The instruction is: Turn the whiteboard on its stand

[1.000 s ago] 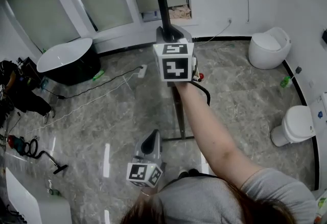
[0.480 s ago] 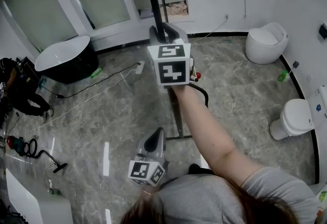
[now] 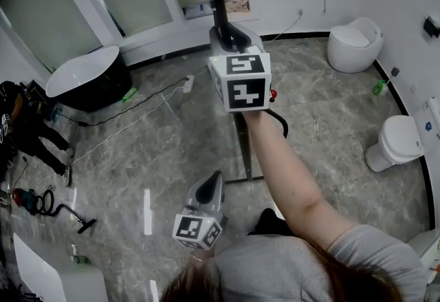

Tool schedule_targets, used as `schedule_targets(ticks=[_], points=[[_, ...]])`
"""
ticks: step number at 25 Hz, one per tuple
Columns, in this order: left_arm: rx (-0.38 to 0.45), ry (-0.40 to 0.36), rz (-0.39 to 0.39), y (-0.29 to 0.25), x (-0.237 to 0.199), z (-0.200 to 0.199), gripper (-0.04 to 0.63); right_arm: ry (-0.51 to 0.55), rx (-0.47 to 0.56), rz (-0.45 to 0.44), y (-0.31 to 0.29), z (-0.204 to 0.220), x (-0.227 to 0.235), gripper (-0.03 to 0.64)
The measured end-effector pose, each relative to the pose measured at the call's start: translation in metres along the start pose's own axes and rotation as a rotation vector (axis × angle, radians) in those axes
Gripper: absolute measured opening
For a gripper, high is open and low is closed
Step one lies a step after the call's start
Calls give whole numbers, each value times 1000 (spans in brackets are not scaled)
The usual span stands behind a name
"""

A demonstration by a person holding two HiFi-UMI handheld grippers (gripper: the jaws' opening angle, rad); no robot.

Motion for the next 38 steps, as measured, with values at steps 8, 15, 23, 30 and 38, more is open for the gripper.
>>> schedule_targets(ticks=[8, 15, 23, 30, 38], points=[[-16, -4, 62, 26, 12, 13, 2, -1, 27, 15, 23, 0, -12, 103], [-25, 13, 98, 43, 23, 24, 2, 9, 21, 25, 42, -1, -20, 104], [-3, -15, 89, 56, 30, 17, 1, 6, 31, 33, 61, -5, -26, 107], [1, -16, 76, 62, 44, 17, 2, 7, 28, 13, 73, -3, -32, 114], [5, -14, 77, 69, 66, 21, 2, 8, 30, -11, 91, -4, -40, 121]])
Point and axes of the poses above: the fingertips, and each gripper's own axes: y backward along the fingers, x to its right, z out of its underside, the point moved 9 cm from there along y, backward along the fingers, and after that the axes turned 4 degrees about -x, right-handed, at the moved point
